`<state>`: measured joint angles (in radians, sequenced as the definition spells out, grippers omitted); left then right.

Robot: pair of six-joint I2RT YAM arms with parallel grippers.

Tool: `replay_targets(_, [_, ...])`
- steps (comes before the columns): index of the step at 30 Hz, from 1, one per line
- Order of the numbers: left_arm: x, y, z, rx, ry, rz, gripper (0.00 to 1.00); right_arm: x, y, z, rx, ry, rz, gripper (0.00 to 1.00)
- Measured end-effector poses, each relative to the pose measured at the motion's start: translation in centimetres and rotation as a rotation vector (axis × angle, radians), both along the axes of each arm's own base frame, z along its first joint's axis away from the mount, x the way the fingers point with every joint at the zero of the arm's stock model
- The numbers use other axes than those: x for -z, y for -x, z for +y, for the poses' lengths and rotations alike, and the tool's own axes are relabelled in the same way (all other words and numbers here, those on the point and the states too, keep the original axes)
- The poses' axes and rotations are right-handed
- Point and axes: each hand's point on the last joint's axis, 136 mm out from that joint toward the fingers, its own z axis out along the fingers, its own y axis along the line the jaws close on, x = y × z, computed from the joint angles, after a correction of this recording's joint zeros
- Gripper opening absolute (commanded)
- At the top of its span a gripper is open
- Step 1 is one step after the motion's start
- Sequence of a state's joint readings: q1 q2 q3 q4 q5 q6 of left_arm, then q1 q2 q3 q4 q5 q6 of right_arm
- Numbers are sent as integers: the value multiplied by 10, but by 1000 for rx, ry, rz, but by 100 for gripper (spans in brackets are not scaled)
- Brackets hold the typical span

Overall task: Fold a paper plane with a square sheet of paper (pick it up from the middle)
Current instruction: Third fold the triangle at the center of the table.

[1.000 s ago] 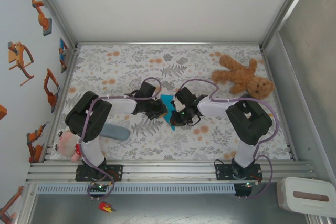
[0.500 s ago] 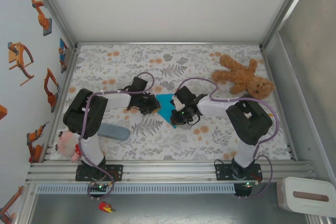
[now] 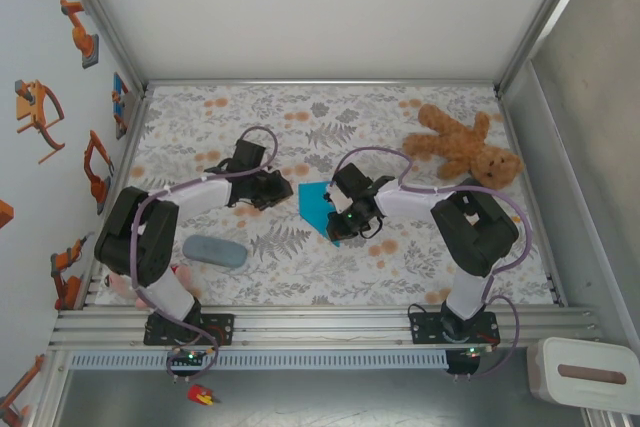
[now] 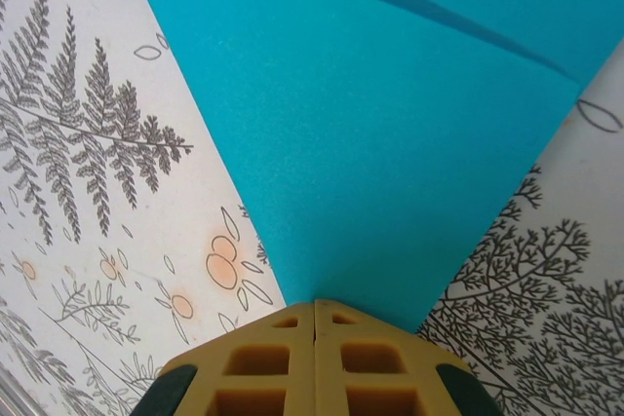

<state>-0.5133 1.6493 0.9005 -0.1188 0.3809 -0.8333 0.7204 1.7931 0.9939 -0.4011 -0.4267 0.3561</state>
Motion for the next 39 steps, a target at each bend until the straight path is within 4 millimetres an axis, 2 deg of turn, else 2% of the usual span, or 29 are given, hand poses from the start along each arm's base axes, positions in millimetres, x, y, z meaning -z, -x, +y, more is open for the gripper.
replay_targets(4, [-4,22,-28,66,33,0,14,-1,3,-3,-47,0,0,1])
replay_targets(9, [11,37,-47,102,49,54,11,-5,2,-1,-60,-13,1,1])
replay_targets(14, [41,44,-51,101,24,137,10,-6,1,0,-54,-19,4,1])
replay_targets(16, [47,47,-53,102,21,158,9,-7,0,1,-52,-24,4,1])
replay_targets(23, [46,41,-56,83,16,160,9,-8,0,3,-25,-38,21,0])
replay_targets(28, [48,40,-55,71,-2,172,8,1,5,-3,1,-25,42,0])
replay_targets(36, [48,38,-53,58,-39,181,7,1,7,-4,38,-75,13,0])
replay_targets(39, [48,38,-52,53,-46,184,7,1,15,-10,52,-100,7,0])
